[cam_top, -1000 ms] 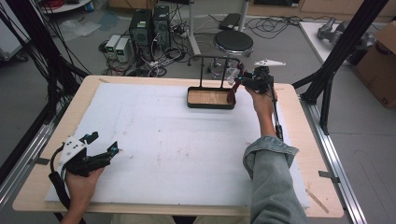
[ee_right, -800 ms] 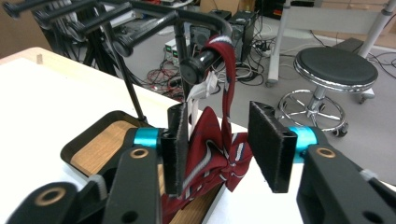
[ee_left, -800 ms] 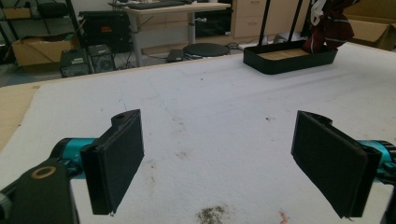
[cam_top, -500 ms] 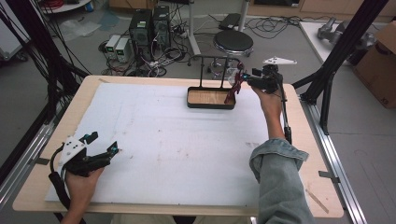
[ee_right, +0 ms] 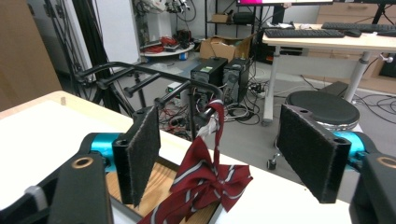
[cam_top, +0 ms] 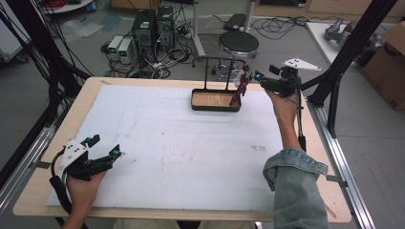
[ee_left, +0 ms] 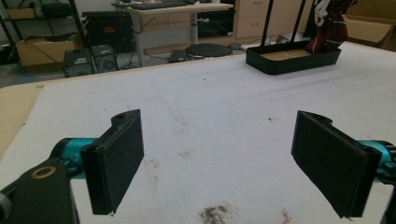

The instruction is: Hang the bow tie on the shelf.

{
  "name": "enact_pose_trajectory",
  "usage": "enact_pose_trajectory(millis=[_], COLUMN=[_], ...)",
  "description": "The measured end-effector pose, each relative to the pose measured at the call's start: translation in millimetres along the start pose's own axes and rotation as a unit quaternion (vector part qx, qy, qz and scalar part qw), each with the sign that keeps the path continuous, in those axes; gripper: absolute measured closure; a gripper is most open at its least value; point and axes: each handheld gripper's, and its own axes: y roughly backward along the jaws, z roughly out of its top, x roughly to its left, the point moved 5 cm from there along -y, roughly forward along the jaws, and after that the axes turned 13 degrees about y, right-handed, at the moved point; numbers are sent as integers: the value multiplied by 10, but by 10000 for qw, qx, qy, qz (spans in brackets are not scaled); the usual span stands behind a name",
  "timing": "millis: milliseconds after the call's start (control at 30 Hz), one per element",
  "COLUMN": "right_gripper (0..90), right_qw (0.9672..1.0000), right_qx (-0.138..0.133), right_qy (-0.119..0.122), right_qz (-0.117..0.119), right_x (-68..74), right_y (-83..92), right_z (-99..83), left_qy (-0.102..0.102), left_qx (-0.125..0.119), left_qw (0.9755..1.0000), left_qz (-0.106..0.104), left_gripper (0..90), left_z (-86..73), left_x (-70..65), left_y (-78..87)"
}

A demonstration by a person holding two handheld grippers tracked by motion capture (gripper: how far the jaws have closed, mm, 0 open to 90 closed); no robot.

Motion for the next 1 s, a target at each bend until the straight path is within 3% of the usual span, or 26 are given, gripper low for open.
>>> enact_pose_trajectory(millis=[100,200,433,467,500,533,1000], right_gripper=[222,218,121,121,121,122,120], right_qw=[9999,9997,9997,9990,9990,9986,9970], right_qx=[104,-220,-201,-421,-421,-477,-760], right_qy=[-43,50,-112,-50,-50,-50,-20], right_qz=[78,-89,-32,-144,-144,-221,-128], right_x=[40,86,144,174,174,193,511], right_y=[84,250,462,547,547,586,1077], right_z=[21,102,117,119,119,111,-141], left_qy=[-20,-19,-33,-34,-30,-30,-54], left_qx=[-2,3,7,3,-1,-7,-12], left_qw=[10000,10000,10000,10000,10000,10000,10000], left_qz=[-3,6,26,30,30,35,61], left_gripper=[172,172,172,172,172,172,172], left_z=[2,1,-1,0,0,1,0], left_x=[-6,-5,-1,-2,-3,-3,-6], left_y=[-4,-4,-1,-1,1,3,12])
